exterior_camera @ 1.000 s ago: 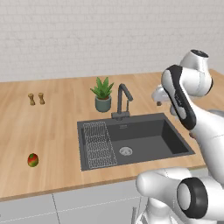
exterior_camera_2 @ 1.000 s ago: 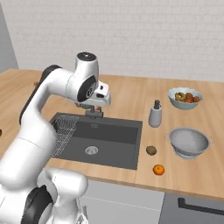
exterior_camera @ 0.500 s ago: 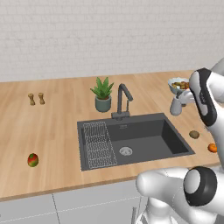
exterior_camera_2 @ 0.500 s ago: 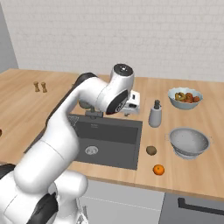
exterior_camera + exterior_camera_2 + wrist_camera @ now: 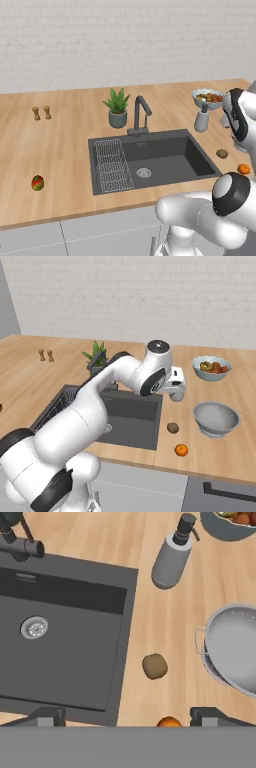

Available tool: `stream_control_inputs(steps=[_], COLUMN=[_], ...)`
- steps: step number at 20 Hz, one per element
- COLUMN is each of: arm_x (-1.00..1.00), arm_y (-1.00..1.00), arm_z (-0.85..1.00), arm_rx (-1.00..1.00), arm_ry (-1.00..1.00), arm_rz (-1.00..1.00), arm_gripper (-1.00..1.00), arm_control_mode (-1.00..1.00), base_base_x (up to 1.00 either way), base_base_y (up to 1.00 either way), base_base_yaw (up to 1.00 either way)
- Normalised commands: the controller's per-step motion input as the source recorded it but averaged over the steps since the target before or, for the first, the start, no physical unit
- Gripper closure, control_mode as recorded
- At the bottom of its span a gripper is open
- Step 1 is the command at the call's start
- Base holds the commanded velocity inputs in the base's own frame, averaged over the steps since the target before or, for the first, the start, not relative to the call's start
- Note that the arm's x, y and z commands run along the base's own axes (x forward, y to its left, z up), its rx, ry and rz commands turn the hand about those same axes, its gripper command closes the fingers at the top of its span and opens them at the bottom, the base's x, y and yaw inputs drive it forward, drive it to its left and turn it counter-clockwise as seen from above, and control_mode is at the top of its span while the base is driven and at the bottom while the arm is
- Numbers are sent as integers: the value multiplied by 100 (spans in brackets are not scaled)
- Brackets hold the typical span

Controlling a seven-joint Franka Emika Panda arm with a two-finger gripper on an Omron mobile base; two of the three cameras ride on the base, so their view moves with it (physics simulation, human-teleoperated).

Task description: Put the colander in the sink, put the tangerine, mango, kiwi in the colander, and turn on the sink faucet and pour water over the colander.

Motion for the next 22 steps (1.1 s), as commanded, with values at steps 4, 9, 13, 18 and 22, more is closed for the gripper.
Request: stream_control_inputs(steps=[4, 9, 13, 18, 22], arm_x=[29, 35, 31, 28, 15], arm_y=[-57, -56, -59, -44, -37], arm_z=[-56, -32, -24, -25, -29], arm_rx=[-16, -7, 0, 0, 0], arm_ry=[7, 13, 15, 14, 3], arm_rz=[-1, -2, 0, 0, 0], arm_gripper=[-100, -100, -100, -100, -100], arm_control_mode=[-100, -100, -100, -100, -100], base_base_x=[0, 0, 0, 0, 0], base_base_y=[0, 0, 0, 0, 0], base_base_yaw=[0, 0, 0, 0, 0])
